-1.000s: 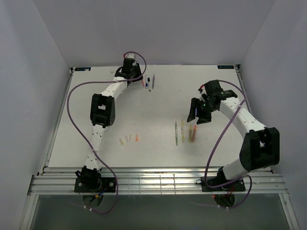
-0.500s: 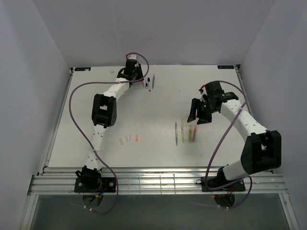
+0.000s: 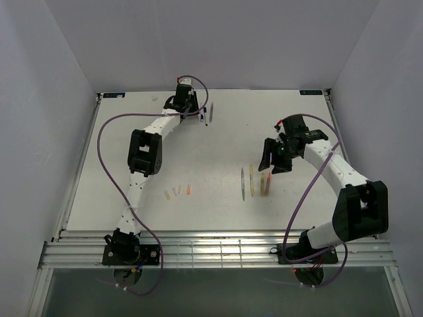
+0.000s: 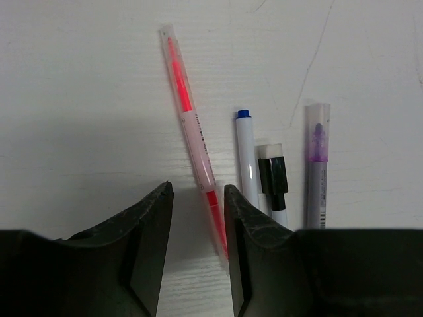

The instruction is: Open the pen caps

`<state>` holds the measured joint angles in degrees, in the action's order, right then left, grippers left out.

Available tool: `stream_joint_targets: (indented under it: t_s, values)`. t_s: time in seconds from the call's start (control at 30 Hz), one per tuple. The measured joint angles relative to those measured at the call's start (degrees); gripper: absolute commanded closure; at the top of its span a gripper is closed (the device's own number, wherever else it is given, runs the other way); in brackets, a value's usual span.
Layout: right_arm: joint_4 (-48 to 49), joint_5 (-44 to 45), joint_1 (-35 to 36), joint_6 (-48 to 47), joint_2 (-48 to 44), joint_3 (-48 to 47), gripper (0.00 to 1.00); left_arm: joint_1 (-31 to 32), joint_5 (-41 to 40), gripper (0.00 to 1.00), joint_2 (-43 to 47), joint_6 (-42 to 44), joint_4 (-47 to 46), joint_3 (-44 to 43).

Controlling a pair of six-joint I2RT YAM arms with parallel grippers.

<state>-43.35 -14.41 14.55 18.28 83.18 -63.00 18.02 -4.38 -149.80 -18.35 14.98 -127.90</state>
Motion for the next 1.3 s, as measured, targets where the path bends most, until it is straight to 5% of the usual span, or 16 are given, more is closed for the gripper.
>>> stream_joint_targets:
  t_s: [0.33,0.7,0.93,1.3]
  values:
    - [0.07,0.17,0.0,0.0,-0.55,0.11,0.37,0.55,-2.1,0.54,-0.04,1.38,0.28,0.52]
    - [0.07,0.37,0.0,0.0,-2.14,0.17,0.37,0.87,-4.79,0.7,-0.02,4.48,-0.13,1.4]
    - [-0.07,0.42,0.0,0.0,-3.23,0.98,0.37,0.92,-6.19,0.95,0.48,5.01,-1.18,2.8]
    - [-1.66,0.13,0.0,-0.11,-4.11,-0.24,0.36,1.22,-13.25,1.0,8.44,4.55,5.33,9.49]
